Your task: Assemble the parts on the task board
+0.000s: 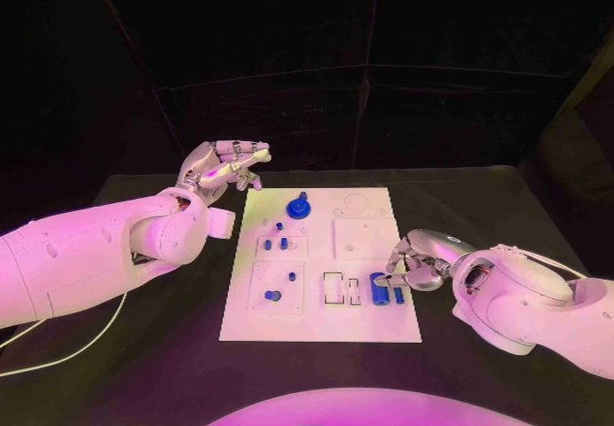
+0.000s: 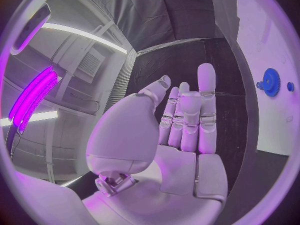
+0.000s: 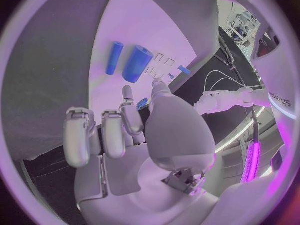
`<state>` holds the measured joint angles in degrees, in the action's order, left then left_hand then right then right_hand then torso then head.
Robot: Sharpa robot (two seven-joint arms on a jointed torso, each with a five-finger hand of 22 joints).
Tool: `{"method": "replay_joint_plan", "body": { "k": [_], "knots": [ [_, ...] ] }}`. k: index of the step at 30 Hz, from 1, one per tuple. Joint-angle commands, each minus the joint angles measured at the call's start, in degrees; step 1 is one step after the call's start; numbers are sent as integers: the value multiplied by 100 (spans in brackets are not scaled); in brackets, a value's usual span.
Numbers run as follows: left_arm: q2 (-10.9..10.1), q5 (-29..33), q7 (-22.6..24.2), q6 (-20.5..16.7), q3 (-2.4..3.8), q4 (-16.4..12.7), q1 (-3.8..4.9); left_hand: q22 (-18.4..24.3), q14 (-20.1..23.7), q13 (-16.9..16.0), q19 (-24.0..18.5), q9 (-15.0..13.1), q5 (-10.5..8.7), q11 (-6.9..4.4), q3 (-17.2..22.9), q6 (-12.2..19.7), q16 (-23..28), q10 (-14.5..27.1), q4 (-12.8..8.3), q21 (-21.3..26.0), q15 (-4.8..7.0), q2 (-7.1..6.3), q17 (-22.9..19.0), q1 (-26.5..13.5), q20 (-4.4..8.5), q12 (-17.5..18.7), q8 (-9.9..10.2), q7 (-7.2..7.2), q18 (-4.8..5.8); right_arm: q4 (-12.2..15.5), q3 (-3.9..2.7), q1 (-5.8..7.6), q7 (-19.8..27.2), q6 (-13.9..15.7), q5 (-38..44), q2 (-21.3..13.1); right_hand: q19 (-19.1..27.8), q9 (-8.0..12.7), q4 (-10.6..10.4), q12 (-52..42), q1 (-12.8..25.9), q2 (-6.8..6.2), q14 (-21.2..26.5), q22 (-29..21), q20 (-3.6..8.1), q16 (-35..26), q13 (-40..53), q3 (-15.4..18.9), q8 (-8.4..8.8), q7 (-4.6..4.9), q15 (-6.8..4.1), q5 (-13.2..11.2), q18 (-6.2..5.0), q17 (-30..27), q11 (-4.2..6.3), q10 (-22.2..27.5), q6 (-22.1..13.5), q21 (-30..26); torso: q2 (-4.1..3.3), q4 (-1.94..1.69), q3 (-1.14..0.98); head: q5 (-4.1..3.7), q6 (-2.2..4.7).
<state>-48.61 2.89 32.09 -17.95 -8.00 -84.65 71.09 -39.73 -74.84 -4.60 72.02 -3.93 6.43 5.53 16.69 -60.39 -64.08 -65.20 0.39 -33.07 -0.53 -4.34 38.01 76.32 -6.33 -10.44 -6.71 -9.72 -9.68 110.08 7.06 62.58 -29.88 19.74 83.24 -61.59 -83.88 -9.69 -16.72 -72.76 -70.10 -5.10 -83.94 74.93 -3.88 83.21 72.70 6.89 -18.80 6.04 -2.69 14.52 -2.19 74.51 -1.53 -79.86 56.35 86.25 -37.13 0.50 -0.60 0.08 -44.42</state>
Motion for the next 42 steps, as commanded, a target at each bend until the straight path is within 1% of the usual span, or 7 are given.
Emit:
{"method": "replay_joint_plan", "body": {
  "k": [1,8,18,29,35,39,42],
  "knots": [
    [-7,7,49,60,3,-7,8,7,45,5,15,-4,12,6,-15,52,-27,36,-24,33,-9,10,-6,62,9,-25,-22,-3,-75,-21,6,-3,-198,-135,274,15,-133,-33,1,-14,53,33,-331,886,-11,36,11,70,-67,-29,13,-3,52,7,25,-42,13,9,-2,-3,4,-5,-10],
    [-12,7,47,65,2,-5,8,7,45,5,15,-4,12,6,-15,52,-27,36,-24,33,-9,10,-6,62,9,-25,-22,-3,-75,-60,11,-23,-234,-278,355,77,-136,-119,-3,-35,131,96,-331,893,9,34,59,155,-187,-66,-12,6,53,13,56,-65,65,11,-2,-3,0,6,-23],
    [-27,7,42,64,1,-14,8,11,46,4,17,-6,10,6,-24,50,-31,37,-19,37,-10,10,-5,53,8,-39,-33,-3,-74,-134,11,-192,-239,-376,374,257,-143,-137,0,-42,133,99,-333,902,13,39,72,170,-209,-73,-17,2,56,27,62,-72,74,16,-4,2,2,26,-43],
    [-50,7,40,64,1,-29,8,11,46,4,17,-6,10,6,-24,50,-31,37,-19,37,-10,10,-5,53,8,-39,-33,-3,-74,-396,11,-294,-246,-465,428,473,-147,-166,14,-37,89,122,-337,908,21,46,77,176,-238,-81,-25,8,57,46,71,-72,70,19,0,-7,1,37,-58],
    [-56,7,38,67,1,-33,8,11,46,4,17,-6,10,6,-24,50,-31,37,-19,37,-10,10,-5,53,8,-39,-33,-3,-74,-476,10,-348,-253,-410,470,605,-147,-202,28,-41,-5,153,-337,910,30,44,97,180,-267,-84,-31,34,58,45,76,-80,44,19,-2,-3,-1,41,-59],
    [-58,7,36,69,1,-36,8,11,46,4,17,-6,10,6,-24,50,-31,37,-19,37,-10,10,-5,53,8,-39,-33,-3,-74,-489,9,-364,-261,-368,510,647,-147,-247,42,-38,-123,194,-338,911,36,44,114,192,-303,-85,-34,101,58,51,78,-85,12,19,-1,-1,1,42,-57],
    [-62,7,35,67,1,-38,8,11,46,4,17,-6,10,6,-24,50,-31,37,-19,37,-10,10,-5,53,8,-39,-33,-3,-74,-475,9,-370,-263,-300,552,642,-150,-295,52,-49,-229,235,-340,917,40,46,145,213,-345,-89,-38,266,59,61,83,-100,-5,21,2,0,2,45,-51]
  ]
}}
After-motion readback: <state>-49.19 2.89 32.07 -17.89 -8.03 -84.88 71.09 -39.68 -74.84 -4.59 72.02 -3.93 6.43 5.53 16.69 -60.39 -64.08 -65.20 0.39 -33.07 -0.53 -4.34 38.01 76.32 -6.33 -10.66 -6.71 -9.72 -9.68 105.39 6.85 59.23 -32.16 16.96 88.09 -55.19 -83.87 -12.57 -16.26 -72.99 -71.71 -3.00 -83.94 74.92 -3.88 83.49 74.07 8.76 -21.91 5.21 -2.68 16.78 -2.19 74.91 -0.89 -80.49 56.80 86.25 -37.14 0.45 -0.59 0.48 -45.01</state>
